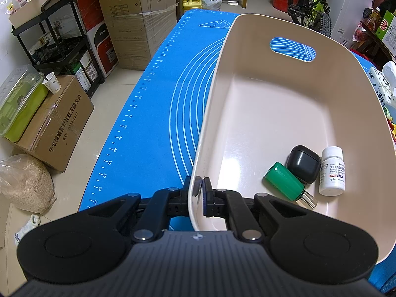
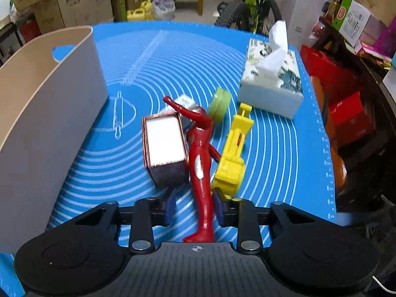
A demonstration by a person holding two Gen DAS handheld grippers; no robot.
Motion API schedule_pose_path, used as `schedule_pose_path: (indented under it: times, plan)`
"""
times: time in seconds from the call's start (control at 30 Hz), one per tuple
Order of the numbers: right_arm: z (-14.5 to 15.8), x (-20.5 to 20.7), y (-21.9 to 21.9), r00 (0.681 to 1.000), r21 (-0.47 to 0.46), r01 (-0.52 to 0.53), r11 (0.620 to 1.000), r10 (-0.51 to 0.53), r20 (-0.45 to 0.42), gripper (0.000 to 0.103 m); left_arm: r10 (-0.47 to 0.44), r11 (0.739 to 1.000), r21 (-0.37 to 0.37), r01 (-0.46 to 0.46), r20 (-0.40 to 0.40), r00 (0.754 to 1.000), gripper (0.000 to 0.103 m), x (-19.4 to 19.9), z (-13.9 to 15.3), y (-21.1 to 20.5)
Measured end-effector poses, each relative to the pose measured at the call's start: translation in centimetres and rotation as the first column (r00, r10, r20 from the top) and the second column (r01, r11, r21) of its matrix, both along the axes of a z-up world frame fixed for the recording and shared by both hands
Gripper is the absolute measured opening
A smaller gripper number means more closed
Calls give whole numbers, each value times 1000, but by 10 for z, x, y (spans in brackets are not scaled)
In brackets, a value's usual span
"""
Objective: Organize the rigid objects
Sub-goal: 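Move the right tool back to the mat and grasp the red toy figure, then lift the red toy figure into the bin with the right tool and release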
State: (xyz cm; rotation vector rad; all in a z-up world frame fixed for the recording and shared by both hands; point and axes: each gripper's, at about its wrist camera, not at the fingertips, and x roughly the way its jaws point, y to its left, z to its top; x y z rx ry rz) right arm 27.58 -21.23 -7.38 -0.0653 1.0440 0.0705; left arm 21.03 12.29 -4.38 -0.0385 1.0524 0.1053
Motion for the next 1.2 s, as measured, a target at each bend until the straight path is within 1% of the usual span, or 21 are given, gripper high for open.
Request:
schedule_pose_path:
  times: [0.03,0.1,0.13,0.3,0.4,0.67,0.83,0.93,1.03,1.2]
  plan:
    - [0,0,0,1000,0,-1,1000,1,7,43,0,1000,-1,0,0,1000,10,0,0,0]
    - [-1,0,3,1000,-11,-7,1000,7,15,29,1,1000,-1,-1,0,1000,10,0,0,0]
    - [-1,1,4,1000,-19,-8,1000,8,14,25,0,1000,-1,0,0,1000,10,0,0,0]
    - [3,-1,1,1000,0,3,1000,-3,20,24,0,1000,-1,0,0,1000,10,0,0,0]
    - [12,-5,0,999,6,17,1000,-17,50,24,0,1000,-3,0,0,1000,10,0,0,0]
    - [45,-14,2,983,14,56,998,-57,175,24,1,1000,-3,-1,0,1000,10,-1,1,1]
    - [70,-23,11,959,40,58,997,-67,275,24,0,1000,-2,0,0,1000,10,-1,1,1]
    - [89,-28,23,937,75,35,997,-59,344,24,1,1000,-2,-1,0,1000,10,-1,1,1]
    - [105,-33,38,915,111,-12,994,-33,401,24,0,1000,-3,0,0,1000,10,-1,1,1]
    - [121,-36,67,891,147,-116,982,37,453,24,1,1000,-2,-1,0,1000,10,0,1,0]
